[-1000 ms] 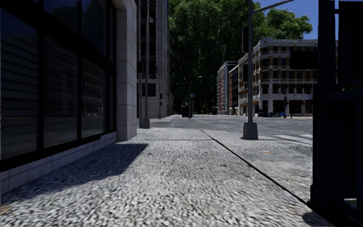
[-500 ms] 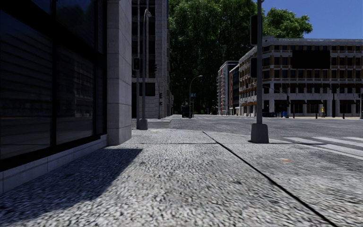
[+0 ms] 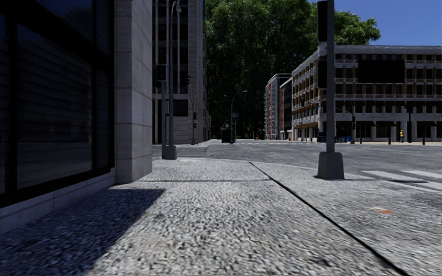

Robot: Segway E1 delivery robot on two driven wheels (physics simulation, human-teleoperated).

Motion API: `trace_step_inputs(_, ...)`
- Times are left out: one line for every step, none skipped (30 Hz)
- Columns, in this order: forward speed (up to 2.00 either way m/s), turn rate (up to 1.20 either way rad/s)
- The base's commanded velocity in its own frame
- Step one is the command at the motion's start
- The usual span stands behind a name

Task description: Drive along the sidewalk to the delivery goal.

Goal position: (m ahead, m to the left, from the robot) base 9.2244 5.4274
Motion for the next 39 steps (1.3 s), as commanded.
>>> trace_step_inputs(1.34,0.00)
trace_step_inputs(1.34,0.00)
trace_step_inputs(1.34,0.00)
trace_step_inputs(1.34,0.00)
trace_step_inputs(1.34,0.00)
trace_step_inputs(1.34,0.00)
trace_step_inputs(1.34,0.00)
trace_step_inputs(1.34,0.00)
trace_step_inputs(1.34,0.00)
trace_step_inputs(1.34,0.00)
trace_step_inputs(1.34,0.00)
trace_step_inputs(1.34,0.00)
trace_step_inputs(1.34,0.00)
trace_step_inputs(1.34,0.00)
trace_step_inputs(1.34,0.00)
trace_step_inputs(1.34,0.00)
trace_step_inputs(1.34,0.00)
trace_step_inputs(1.34,0.00)
trace_step_inputs(1.34,0.00)
trace_step_inputs(1.34,0.00)
trace_step_inputs(1.34,0.00)
trace_step_inputs(1.34,0.00)
trace_step_inputs(1.34,0.00)
trace_step_inputs(1.34,0.00)
trace_step_inputs(1.34,0.00)
trace_step_inputs(1.34,0.00)
trace_step_inputs(1.34,0.00)
trace_step_inputs(1.34,0.00)
trace_step_inputs(1.34,0.00)
trace_step_inputs(1.34,0.00)
trace_step_inputs(1.34,0.00)
trace_step_inputs(1.34,0.00)
trace_step_inputs(1.34,0.00)
trace_step_inputs(1.34,0.00)
trace_step_inputs(1.34,0.00)
trace_step_inputs(1.34,0.00)
trace_step_inputs(1.34,0.00)
trace_step_inputs(1.34,0.00)
trace_step_inputs(1.34,0.00)
